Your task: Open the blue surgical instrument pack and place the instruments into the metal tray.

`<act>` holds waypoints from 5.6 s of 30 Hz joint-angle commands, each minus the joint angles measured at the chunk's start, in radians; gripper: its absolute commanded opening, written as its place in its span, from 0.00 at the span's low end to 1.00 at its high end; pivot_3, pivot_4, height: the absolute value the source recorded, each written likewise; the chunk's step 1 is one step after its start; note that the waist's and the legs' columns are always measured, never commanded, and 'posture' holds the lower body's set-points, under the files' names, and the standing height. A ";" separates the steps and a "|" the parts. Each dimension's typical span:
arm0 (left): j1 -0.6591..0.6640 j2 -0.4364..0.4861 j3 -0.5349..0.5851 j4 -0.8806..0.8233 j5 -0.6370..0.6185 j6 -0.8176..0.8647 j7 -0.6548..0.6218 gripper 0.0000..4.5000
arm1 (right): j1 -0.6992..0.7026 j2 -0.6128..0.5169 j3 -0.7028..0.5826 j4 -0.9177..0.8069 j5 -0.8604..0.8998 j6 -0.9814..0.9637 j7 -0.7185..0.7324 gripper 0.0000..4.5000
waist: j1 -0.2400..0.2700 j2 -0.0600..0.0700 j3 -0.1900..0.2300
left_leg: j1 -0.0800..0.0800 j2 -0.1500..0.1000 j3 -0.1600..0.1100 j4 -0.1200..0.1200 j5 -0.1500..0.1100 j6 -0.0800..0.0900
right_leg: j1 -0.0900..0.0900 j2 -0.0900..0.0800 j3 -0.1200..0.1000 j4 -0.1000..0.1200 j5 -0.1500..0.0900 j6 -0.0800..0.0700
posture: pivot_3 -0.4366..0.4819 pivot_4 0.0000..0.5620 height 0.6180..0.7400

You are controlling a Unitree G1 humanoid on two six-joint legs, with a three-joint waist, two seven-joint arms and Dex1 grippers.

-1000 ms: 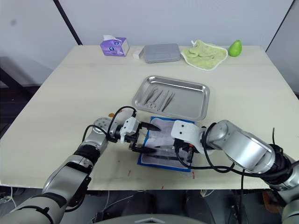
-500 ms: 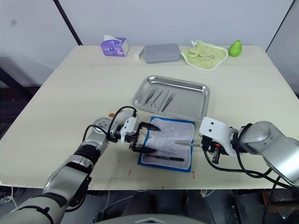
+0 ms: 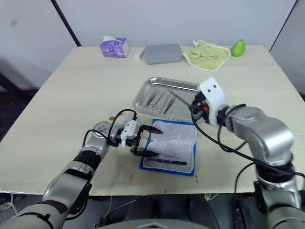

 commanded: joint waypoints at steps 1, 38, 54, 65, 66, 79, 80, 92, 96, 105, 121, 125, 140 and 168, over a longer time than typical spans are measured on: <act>0.062 -0.013 -0.032 0.015 0.058 0.032 -0.042 1.00 | -0.046 0.090 0.045 0.080 -0.100 -0.043 -0.137 0.01 | 0.005 0.000 0.000 | -0.001 0.000 0.000 0.000 0.000 0.000 | -0.001 0.000 0.000 0.000 0.000 0.000 | 0.48 0.27 1.00; 0.114 0.008 0.003 -0.057 0.071 0.077 -0.027 1.00 | -0.157 0.632 -0.089 0.644 -0.191 -0.396 -0.565 0.01 | -0.024 0.002 0.000 | -0.003 -0.001 0.001 -0.001 0.000 0.000 | -0.002 -0.001 0.004 -0.001 -0.001 0.002 | 0.48 0.27 1.00; 0.135 0.007 0.006 -0.091 0.071 0.097 -0.027 1.00 | -0.162 0.621 -0.078 0.604 -0.125 -0.333 -0.563 0.01 | -0.026 0.002 0.000 | -0.003 -0.001 0.000 -0.002 -0.001 0.001 | -0.003 -0.001 0.004 -0.002 -0.002 0.002 | 0.48 0.27 1.00; 0.137 0.006 0.012 -0.090 0.077 0.098 -0.030 1.00 | -0.155 0.607 -0.077 0.608 -0.123 -0.317 -0.573 0.01 | -0.026 0.002 0.000 | -0.003 -0.001 0.000 -0.002 -0.001 0.001 | -0.003 -0.001 0.005 -0.002 -0.002 0.003 | 0.48 0.27 1.00; 0.137 0.006 0.012 -0.090 0.077 0.098 -0.031 1.00 | -0.155 0.607 -0.076 0.608 -0.122 -0.315 -0.573 0.01 | -0.026 0.002 0.000 | -0.003 -0.001 0.000 -0.002 -0.001 0.001 | -0.003 -0.001 0.005 -0.002 -0.002 0.003 | 0.48 0.27 1.00; 0.143 0.010 0.015 -0.080 0.079 0.088 -0.034 1.00 | -0.143 0.585 -0.090 0.596 -0.127 -0.301 -0.582 0.01 | -0.027 0.002 0.000 | -0.003 -0.001 0.000 -0.002 -0.001 0.001 | -0.003 -0.001 0.005 -0.002 -0.002 0.003 | 0.48 0.27 1.00; 0.143 0.009 0.015 -0.078 0.079 0.087 -0.034 1.00 | -0.143 0.584 -0.091 0.596 -0.127 -0.300 -0.582 0.01 | -0.027 0.002 0.000 | -0.003 -0.001 0.000 -0.002 -0.001 0.001 | -0.003 -0.001 0.005 -0.002 -0.002 0.003 | 0.48 0.27 1.00; 0.140 0.007 0.017 -0.066 0.079 0.081 -0.036 1.00 | -0.126 0.548 -0.067 0.507 -0.113 -0.317 -0.517 0.65 | -0.027 0.002 0.000 | -0.003 -0.001 0.000 -0.002 -0.001 0.001 | -0.003 -0.001 0.005 -0.002 -0.002 0.003 | 0.48 0.27 1.00; 0.141 0.008 0.019 -0.061 0.078 0.078 -0.037 1.00 | -0.057 0.479 0.005 0.354 -0.098 -0.356 -0.383 0.65 | -0.027 0.002 0.000 | -0.003 -0.001 -0.001 -0.003 -0.001 0.001 | -0.003 -0.001 0.005 -0.002 -0.002 0.003 | 0.48 0.27 1.00; 0.137 0.012 0.023 -0.054 0.076 0.079 -0.041 1.00 | 0.098 0.278 0.015 0.149 0.007 -0.509 -0.028 0.65 | -0.025 0.001 0.000 | -0.002 -0.001 -0.002 -0.002 -0.001 0.002 | -0.002 -0.001 0.005 -0.002 -0.002 0.003 | 0.48 0.27 1.00; 0.171 0.037 0.022 -0.142 0.057 0.123 -0.045 1.00 | 0.357 -0.402 -0.002 -0.077 0.136 -0.681 0.692 0.71 | -0.025 -0.002 0.003 | -0.001 -0.001 0.000 -0.003 -0.006 0.009 | 0.000 0.002 0.007 -0.007 -0.002 0.003 | 0.48 0.27 1.00; 0.185 0.044 0.024 -0.170 0.052 0.139 -0.040 1.00 | 0.404 -0.452 0.013 -0.099 0.101 -0.711 0.710 0.96 | -0.024 -0.003 0.004 | 0.000 -0.001 -0.001 -0.003 -0.006 0.009 | 0.000 0.002 0.007 -0.007 -0.003 0.003 | 0.48 0.27 1.00; 0.231 0.060 0.027 -0.278 0.044 0.210 -0.019 1.00 | 0.430 -0.380 0.234 -0.083 -0.106 -0.718 0.577 0.87 | -0.021 -0.005 0.005 | 0.000 -0.002 0.000 -0.003 -0.007 0.010 | 0.000 0.003 0.011 -0.008 -0.003 0.003 | 0.48 0.27 1.00; 0.184 0.051 0.033 -0.120 0.062 0.117 -0.025 1.00 | 0.428 -0.241 0.336 -0.029 -0.253 -0.733 0.518 0.62 | -0.021 -0.003 0.003 | 0.005 -0.002 0.000 0.001 -0.006 0.010 | 0.001 0.004 0.013 0.001 -0.003 0.003 | 0.48 0.27 1.00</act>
